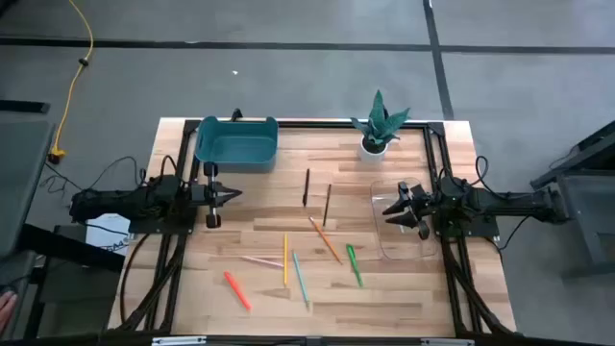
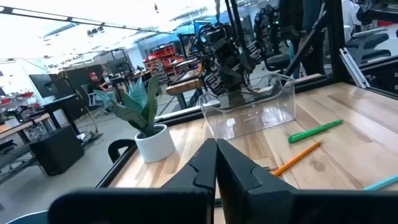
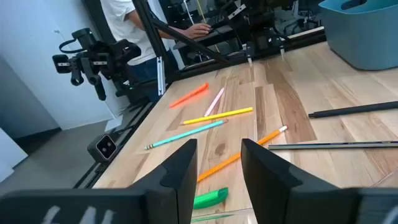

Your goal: Sort pens & pencils

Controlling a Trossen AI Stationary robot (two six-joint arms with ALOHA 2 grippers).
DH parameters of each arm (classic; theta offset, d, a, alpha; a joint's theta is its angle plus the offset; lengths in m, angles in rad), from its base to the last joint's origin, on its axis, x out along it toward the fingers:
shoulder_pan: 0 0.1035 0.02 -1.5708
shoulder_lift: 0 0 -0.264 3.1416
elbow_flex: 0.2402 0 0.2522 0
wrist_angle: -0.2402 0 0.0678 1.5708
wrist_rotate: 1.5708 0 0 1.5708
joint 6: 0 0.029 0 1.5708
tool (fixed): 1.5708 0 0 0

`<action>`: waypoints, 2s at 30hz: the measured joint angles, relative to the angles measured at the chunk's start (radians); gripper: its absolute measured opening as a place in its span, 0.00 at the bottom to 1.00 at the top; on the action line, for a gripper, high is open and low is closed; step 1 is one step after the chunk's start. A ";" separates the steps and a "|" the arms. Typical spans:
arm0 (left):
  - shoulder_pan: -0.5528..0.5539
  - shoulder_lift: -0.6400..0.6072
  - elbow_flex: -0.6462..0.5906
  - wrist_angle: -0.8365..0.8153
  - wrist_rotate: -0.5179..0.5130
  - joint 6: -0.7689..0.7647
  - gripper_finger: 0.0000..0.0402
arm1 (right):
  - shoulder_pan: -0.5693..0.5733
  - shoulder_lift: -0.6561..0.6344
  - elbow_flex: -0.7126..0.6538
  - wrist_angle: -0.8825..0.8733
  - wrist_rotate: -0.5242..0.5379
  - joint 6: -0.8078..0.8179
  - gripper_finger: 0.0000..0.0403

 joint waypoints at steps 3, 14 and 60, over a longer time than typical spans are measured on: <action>0.000 0.000 0.000 0.000 0.000 0.000 0.00 | 0.000 0.000 0.000 0.000 0.000 0.000 0.28; 0.000 0.000 0.000 0.000 0.000 0.000 0.00 | 0.000 0.000 0.000 0.000 0.000 0.000 0.28; 0.000 0.000 0.000 0.001 -0.034 0.215 0.00 | 0.000 0.000 0.000 0.000 0.000 0.000 0.28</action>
